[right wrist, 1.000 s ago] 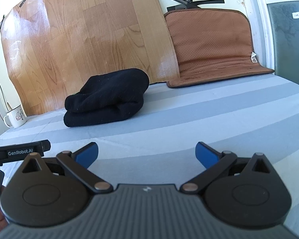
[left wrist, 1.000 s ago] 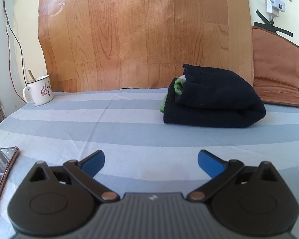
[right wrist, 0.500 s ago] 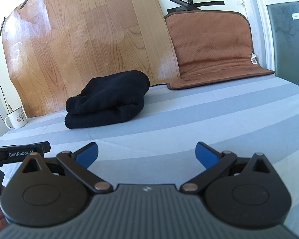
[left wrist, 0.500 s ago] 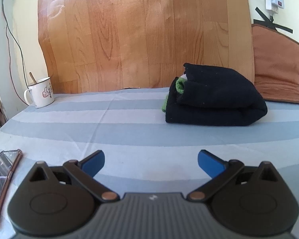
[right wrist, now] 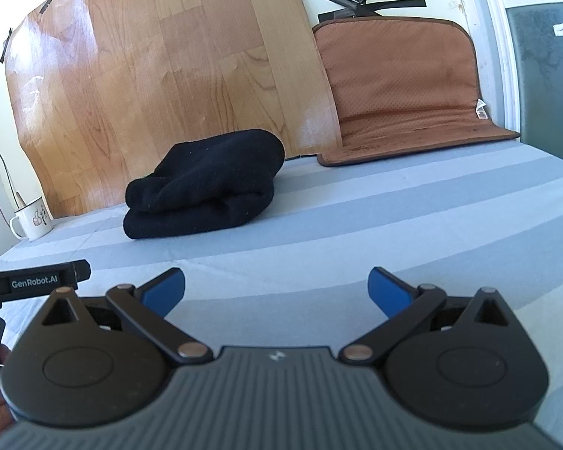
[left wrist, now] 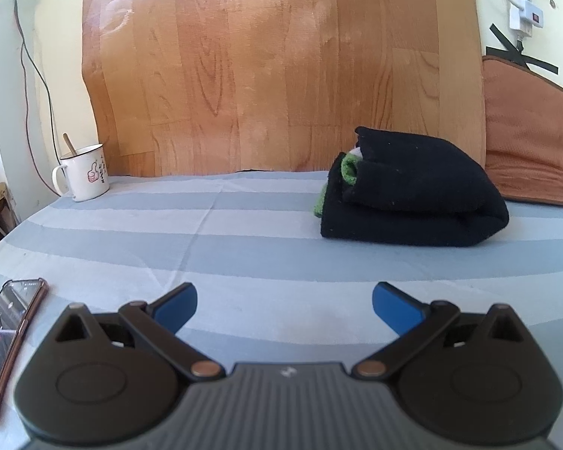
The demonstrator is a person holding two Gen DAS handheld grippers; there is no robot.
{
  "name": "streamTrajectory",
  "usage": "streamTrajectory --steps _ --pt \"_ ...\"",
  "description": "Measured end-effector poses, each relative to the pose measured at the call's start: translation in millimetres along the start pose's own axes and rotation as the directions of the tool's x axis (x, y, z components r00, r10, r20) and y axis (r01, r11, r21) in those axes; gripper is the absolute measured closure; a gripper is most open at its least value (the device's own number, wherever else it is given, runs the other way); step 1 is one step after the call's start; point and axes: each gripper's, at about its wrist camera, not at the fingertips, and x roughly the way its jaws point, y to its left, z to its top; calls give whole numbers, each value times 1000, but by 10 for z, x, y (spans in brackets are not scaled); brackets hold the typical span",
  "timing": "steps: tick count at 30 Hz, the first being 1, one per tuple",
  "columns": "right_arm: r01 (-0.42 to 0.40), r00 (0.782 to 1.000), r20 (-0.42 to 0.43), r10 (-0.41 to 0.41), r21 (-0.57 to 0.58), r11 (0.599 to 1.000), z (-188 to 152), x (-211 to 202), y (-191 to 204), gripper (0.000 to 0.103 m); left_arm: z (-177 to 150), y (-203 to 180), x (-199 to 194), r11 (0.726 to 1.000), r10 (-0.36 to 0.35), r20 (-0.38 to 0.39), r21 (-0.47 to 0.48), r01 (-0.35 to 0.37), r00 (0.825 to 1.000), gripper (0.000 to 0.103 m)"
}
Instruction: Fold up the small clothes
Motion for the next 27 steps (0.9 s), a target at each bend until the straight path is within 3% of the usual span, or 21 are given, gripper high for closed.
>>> streamTrajectory --steps 27 --pt "-18 1000 20 18 6 1000 0 -33 -16 0 -25 -31 -91 1000 17 68 9 -18 998 0"
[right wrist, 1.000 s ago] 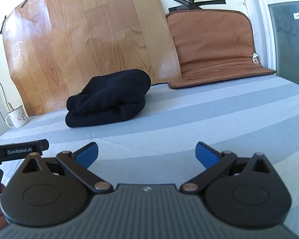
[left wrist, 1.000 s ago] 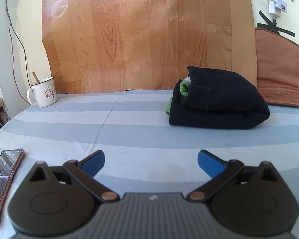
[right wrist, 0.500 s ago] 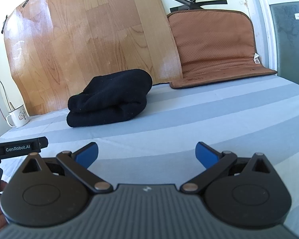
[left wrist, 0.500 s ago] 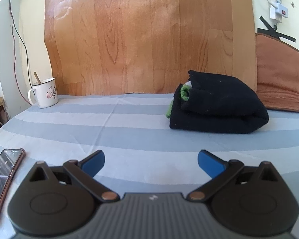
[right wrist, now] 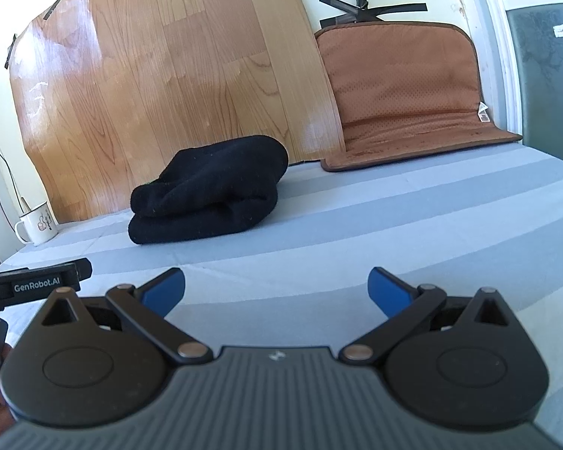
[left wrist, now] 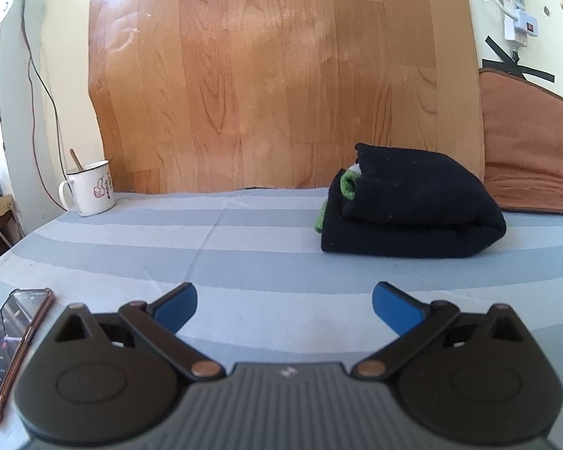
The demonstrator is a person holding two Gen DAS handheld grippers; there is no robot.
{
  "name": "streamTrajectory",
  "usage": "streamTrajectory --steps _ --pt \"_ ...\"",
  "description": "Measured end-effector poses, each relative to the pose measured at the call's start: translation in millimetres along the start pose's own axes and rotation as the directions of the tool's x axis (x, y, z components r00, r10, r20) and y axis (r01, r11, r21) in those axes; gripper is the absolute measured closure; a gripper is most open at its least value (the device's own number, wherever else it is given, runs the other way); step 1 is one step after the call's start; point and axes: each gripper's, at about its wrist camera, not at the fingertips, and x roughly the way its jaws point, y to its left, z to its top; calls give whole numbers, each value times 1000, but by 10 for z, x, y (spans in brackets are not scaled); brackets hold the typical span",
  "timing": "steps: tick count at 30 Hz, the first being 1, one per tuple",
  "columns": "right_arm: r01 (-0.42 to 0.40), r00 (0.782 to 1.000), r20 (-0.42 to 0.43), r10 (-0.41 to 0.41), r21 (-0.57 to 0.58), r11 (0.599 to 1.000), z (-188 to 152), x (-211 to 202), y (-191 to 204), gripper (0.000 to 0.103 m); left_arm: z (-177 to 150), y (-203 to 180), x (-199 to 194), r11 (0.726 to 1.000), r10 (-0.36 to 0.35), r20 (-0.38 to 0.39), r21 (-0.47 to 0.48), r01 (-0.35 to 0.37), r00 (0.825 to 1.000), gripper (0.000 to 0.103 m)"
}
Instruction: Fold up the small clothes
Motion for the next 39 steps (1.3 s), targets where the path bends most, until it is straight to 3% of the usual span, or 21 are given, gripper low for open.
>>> streamTrajectory --steps 17,39 --pt "-2 1000 6 2 3 1000 -2 -15 0 0 -7 39 65 1000 11 -60 -22 -12 998 0" --pt "-14 1000 0 14 2 1000 15 4 15 0 -9 9 63 1000 11 -65 4 -11 998 0"
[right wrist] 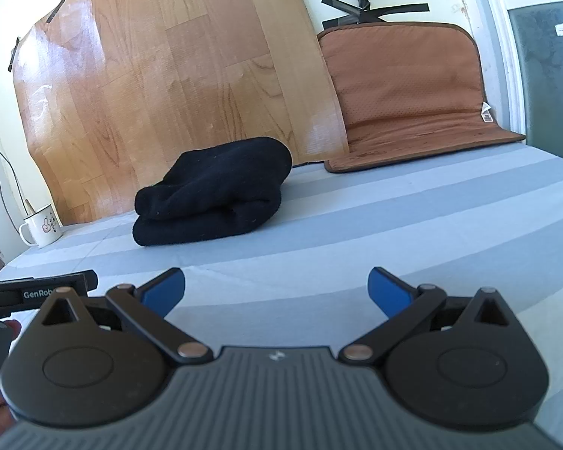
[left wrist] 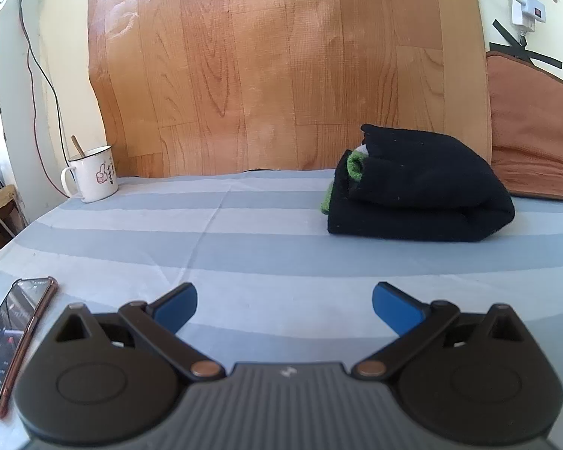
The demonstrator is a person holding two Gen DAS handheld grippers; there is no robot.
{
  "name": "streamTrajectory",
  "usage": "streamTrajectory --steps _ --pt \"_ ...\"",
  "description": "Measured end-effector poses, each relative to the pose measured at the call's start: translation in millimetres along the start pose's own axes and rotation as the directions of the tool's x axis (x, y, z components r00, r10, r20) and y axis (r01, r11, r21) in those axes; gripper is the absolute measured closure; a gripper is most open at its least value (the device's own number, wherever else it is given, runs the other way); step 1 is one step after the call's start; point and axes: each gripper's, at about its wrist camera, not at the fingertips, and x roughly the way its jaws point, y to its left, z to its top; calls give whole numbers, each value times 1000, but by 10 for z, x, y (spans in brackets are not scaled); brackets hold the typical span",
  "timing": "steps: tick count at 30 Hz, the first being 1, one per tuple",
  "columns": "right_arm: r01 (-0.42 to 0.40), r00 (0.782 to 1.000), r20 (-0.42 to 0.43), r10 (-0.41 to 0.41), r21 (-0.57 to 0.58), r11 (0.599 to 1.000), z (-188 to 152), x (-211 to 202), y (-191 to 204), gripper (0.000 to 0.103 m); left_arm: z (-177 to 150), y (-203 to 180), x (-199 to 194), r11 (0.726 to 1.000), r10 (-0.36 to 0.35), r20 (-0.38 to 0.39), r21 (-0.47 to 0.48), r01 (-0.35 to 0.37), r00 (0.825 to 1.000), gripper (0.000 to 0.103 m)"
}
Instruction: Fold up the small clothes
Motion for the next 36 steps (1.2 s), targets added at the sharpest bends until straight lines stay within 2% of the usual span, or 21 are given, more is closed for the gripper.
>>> streamTrajectory --steps 6,17,36 --pt "0 1000 0 0 1 1000 0 6 2 0 -13 3 -67 1000 -5 40 -1 5 999 0" --pt "-1 1000 0 1 1 1000 1 5 1 0 -17 -3 -14 1000 23 -3 1 -23 1000 0" --pt "-1 1000 7 1 6 1000 -1 -13 0 0 -30 -34 -20 998 60 -2 18 -60 998 0"
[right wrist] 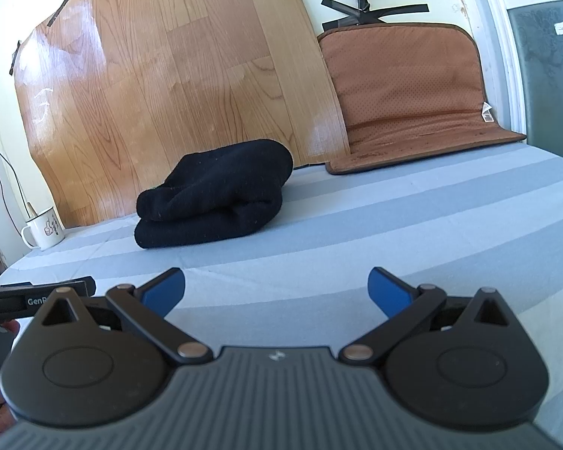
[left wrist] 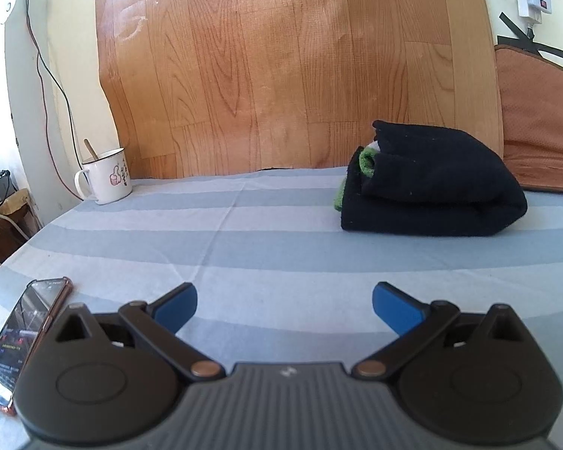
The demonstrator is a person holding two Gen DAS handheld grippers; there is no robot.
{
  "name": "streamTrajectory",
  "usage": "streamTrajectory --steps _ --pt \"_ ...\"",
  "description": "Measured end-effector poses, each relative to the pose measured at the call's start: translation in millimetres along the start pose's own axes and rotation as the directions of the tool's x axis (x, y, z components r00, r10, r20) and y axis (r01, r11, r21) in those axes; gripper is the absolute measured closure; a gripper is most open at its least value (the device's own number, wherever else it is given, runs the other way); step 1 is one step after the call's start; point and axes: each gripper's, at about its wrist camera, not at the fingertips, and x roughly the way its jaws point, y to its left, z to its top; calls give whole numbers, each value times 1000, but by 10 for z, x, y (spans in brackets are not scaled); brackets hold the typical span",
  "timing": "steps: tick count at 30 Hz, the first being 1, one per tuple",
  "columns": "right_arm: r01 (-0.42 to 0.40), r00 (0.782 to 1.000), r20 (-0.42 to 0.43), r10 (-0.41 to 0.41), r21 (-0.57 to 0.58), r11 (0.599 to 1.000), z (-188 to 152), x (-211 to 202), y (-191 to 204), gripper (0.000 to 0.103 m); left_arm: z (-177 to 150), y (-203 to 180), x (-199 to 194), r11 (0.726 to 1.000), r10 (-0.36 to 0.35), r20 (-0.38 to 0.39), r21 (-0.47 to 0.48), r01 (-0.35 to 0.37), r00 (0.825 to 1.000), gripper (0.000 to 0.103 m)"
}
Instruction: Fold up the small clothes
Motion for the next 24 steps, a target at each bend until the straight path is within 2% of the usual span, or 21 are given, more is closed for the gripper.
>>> streamTrajectory --steps 24 --pt "0 1000 4 0 4 1000 3 -9 -8 0 2 -8 -6 1000 0 -6 2 0 1000 0"
